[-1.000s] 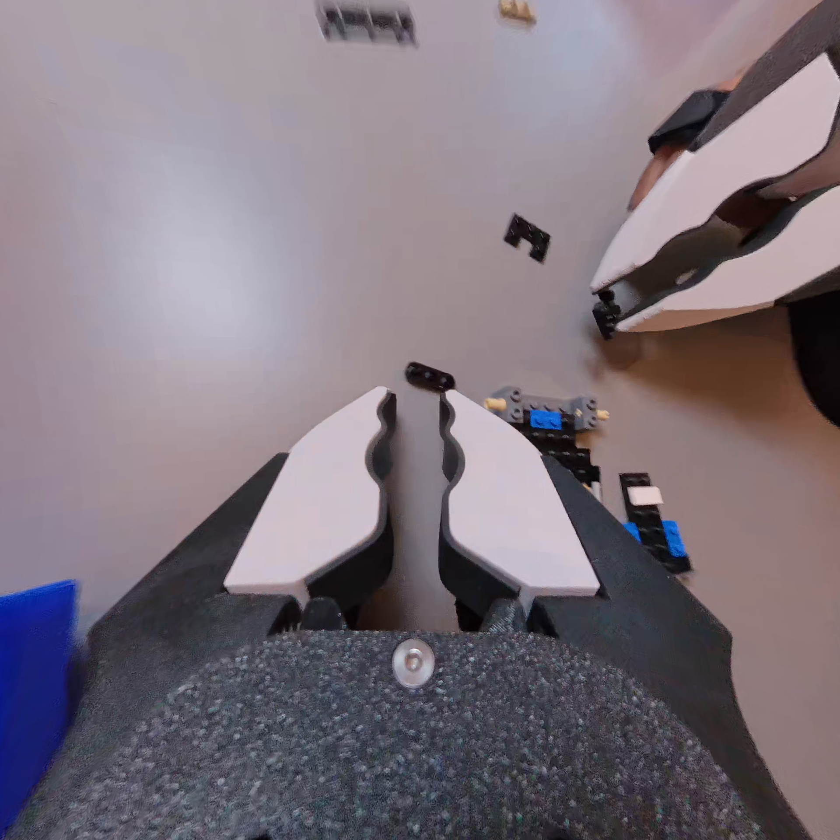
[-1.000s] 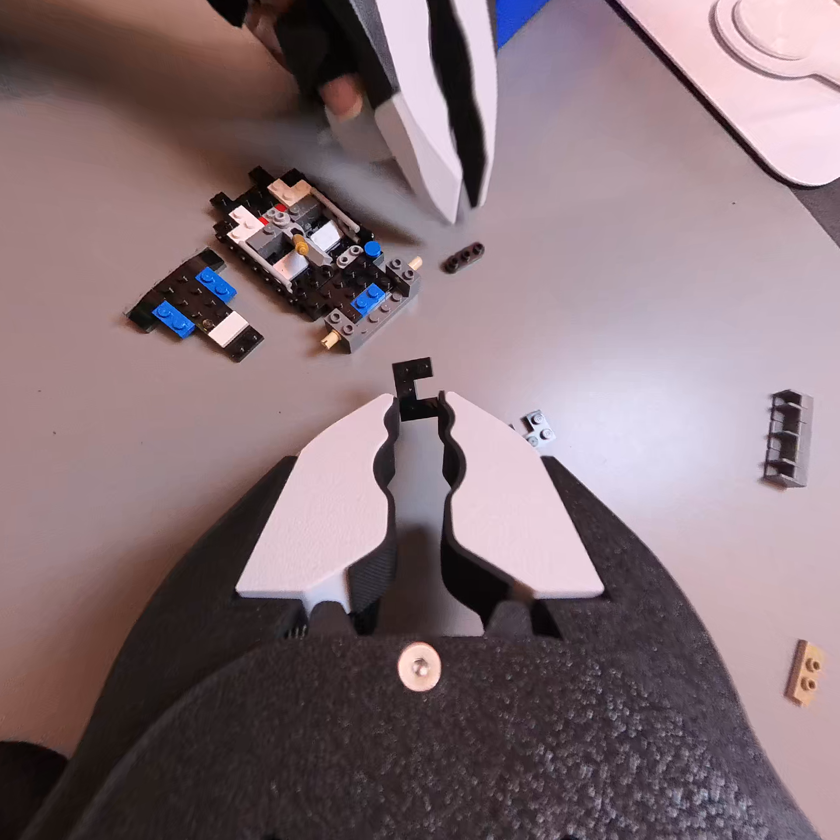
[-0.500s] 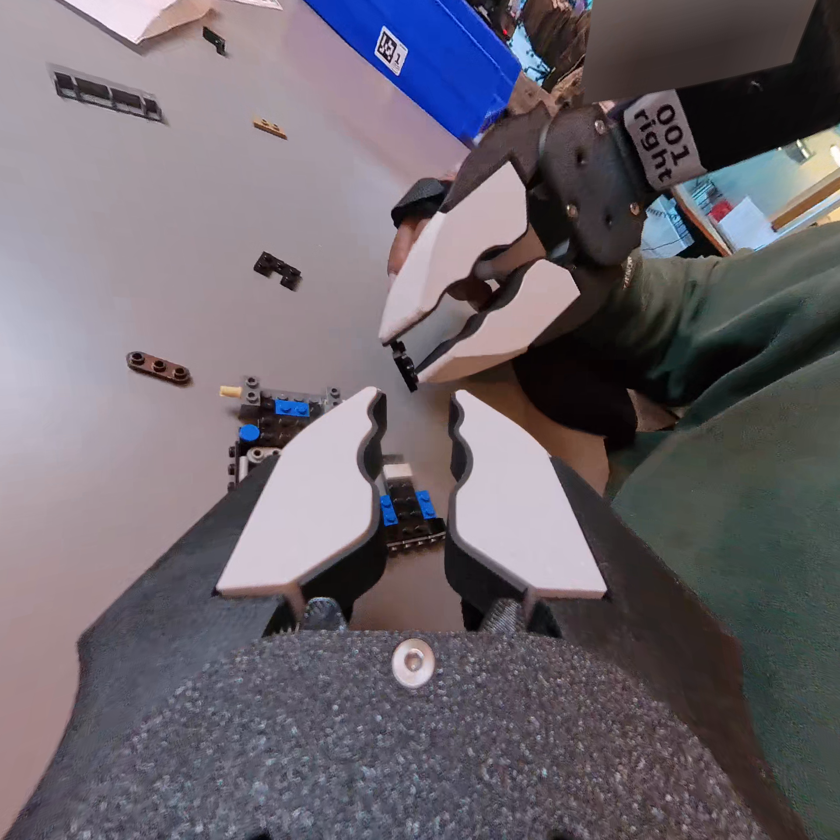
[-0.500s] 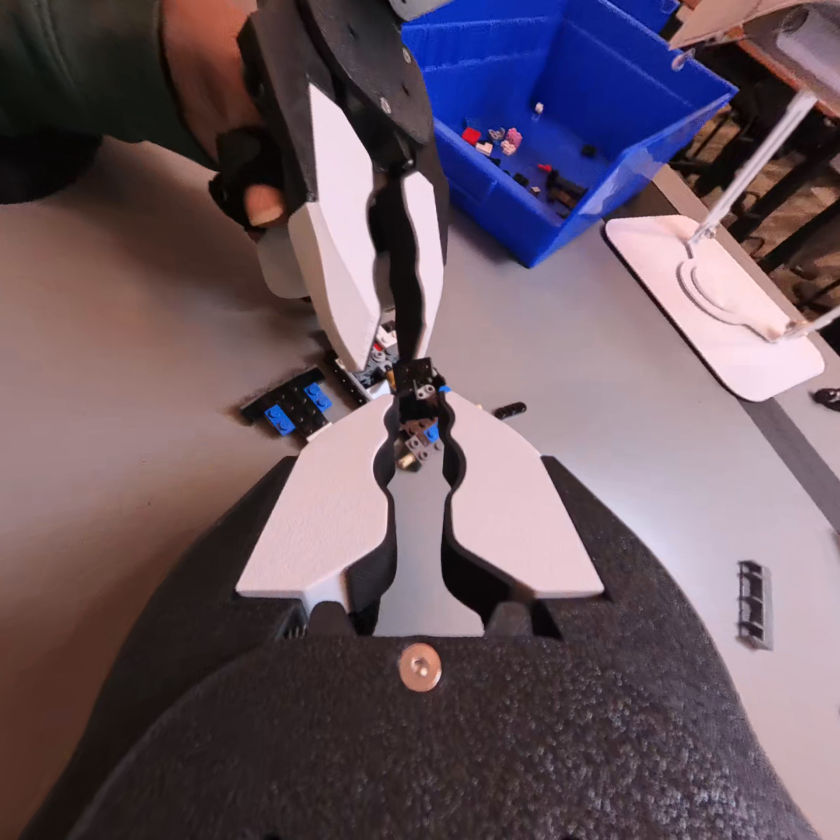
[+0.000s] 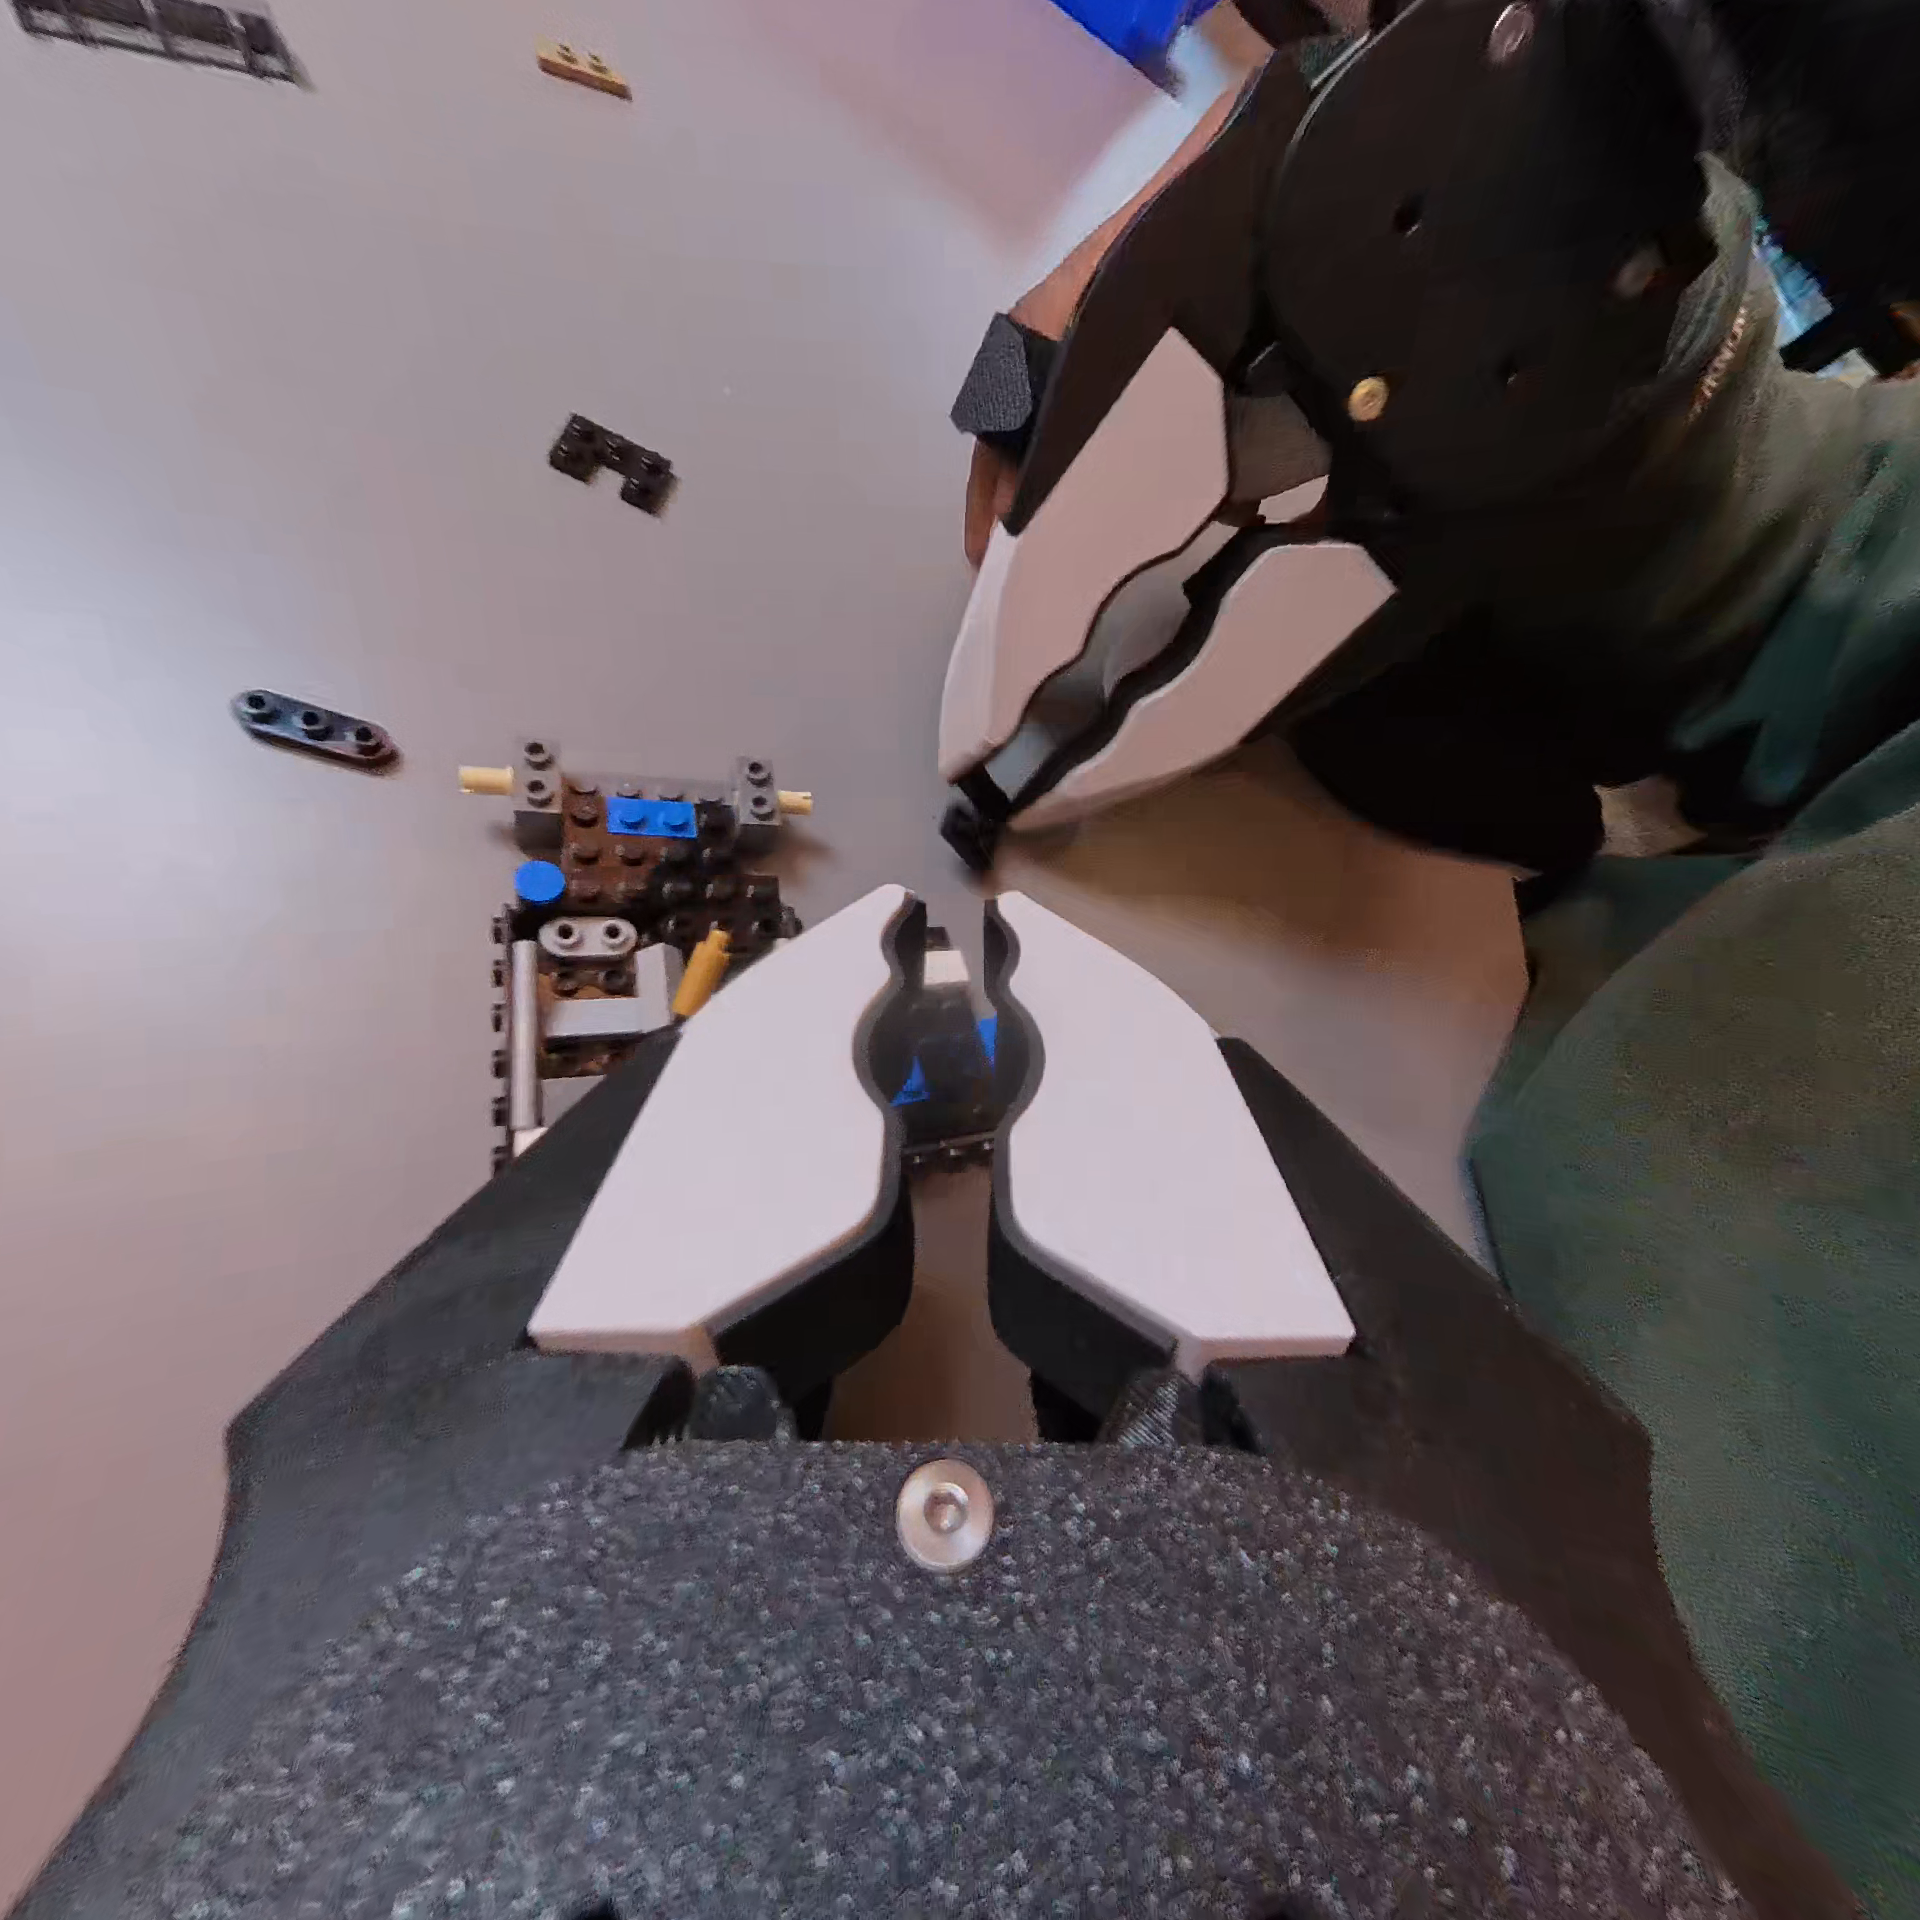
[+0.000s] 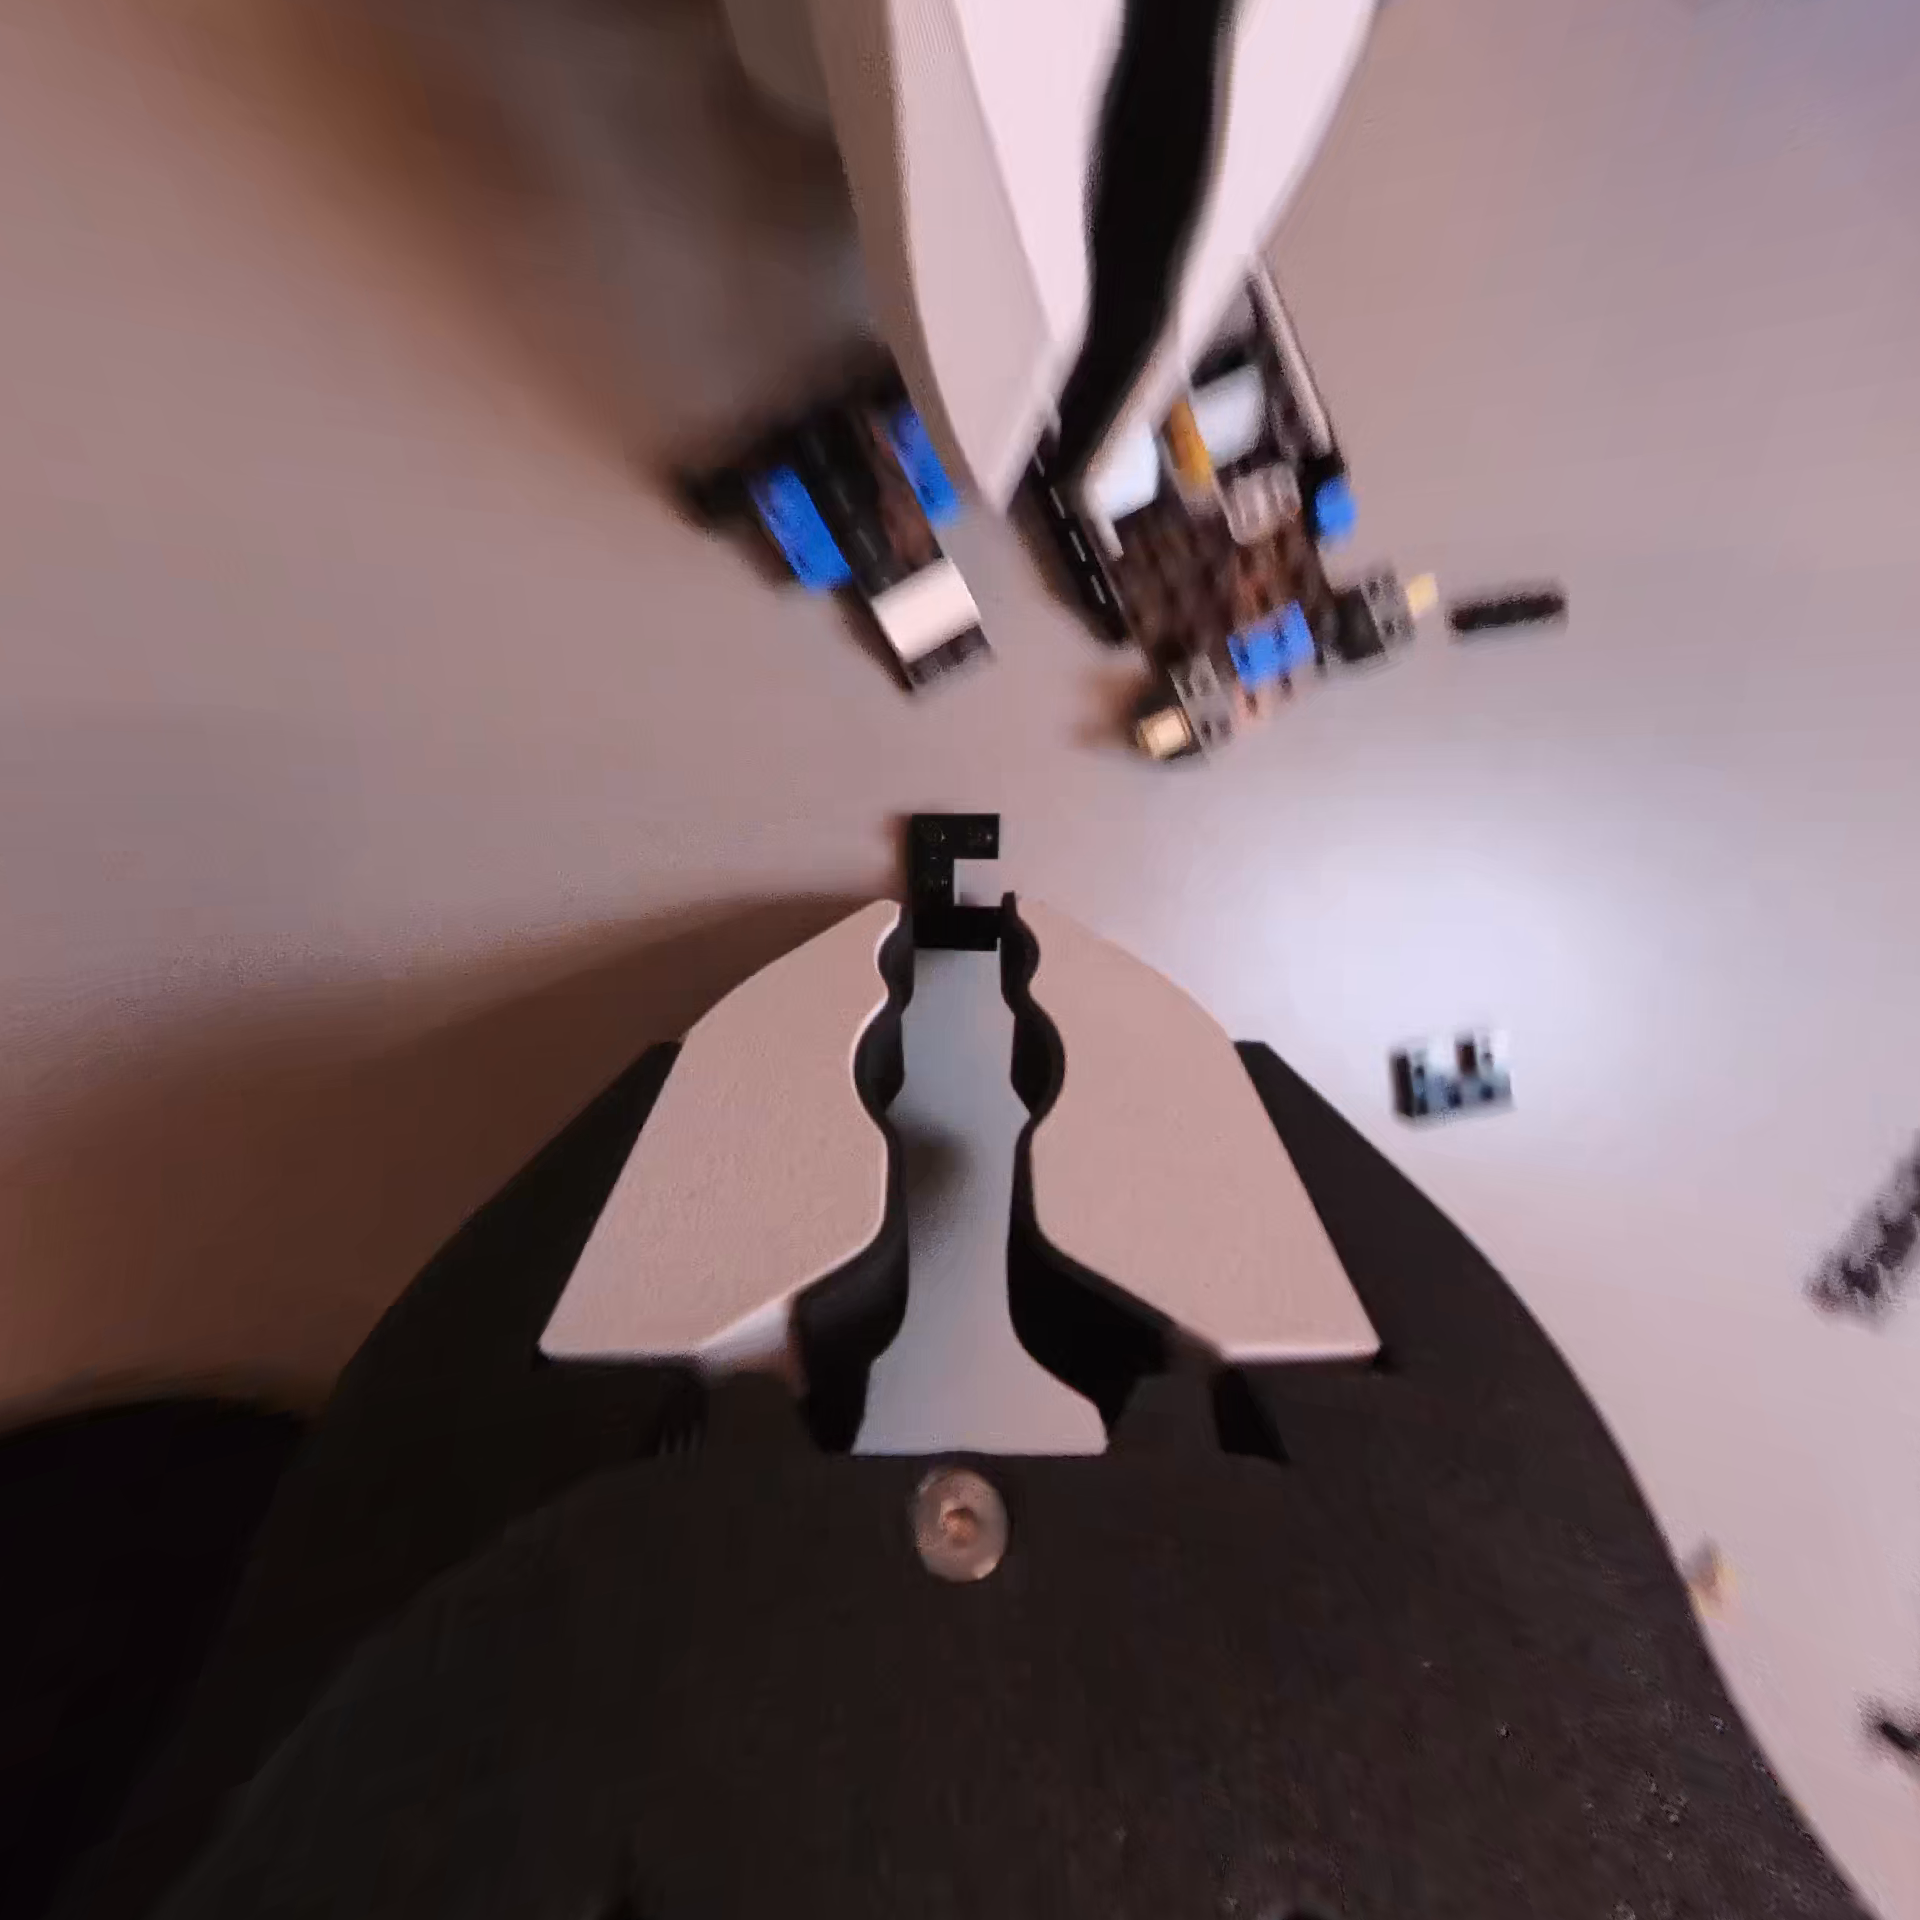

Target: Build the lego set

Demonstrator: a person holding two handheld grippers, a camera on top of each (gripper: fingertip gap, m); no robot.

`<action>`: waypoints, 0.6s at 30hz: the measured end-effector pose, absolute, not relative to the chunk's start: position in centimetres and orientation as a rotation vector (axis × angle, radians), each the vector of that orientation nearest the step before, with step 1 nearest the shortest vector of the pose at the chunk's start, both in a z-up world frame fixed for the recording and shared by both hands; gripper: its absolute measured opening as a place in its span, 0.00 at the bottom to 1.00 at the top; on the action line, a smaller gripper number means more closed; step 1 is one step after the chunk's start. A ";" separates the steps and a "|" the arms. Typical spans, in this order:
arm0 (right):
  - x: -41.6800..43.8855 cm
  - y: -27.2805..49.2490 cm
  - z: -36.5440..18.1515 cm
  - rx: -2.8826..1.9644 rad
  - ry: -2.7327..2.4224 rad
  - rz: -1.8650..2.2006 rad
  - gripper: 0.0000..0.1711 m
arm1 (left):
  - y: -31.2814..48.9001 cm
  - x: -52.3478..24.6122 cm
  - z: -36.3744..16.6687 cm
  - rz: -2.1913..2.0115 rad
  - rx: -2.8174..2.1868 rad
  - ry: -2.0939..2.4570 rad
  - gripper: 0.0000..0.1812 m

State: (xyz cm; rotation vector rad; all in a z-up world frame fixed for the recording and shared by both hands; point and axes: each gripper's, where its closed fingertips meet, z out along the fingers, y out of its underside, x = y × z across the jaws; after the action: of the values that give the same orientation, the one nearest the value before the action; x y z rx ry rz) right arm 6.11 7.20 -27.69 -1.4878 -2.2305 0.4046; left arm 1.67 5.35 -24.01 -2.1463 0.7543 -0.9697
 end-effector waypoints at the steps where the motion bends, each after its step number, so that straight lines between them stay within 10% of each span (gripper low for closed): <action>1: 6.3 8.4 -27.5 -1.538 -2.172 0.365 0.09 | 5.6 1.3 -23.9 -0.954 -2.147 0.738 0.06; 9: 9.7 18.8 -26.1 -1.906 -1.635 0.039 0.32 | 8.0 -3.3 -24.6 -0.642 -2.186 0.681 0.14; 18: -1.4 11.4 -24.1 -1.652 -1.806 0.764 0.17 | 7.1 -3.0 -27.1 -0.578 -2.258 0.816 0.31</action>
State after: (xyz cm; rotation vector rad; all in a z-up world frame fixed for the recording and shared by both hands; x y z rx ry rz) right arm -1.41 11.44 -24.06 -1.6518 -1.8057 0.7641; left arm -3.04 7.09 -27.12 -2.2576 0.8159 -0.5780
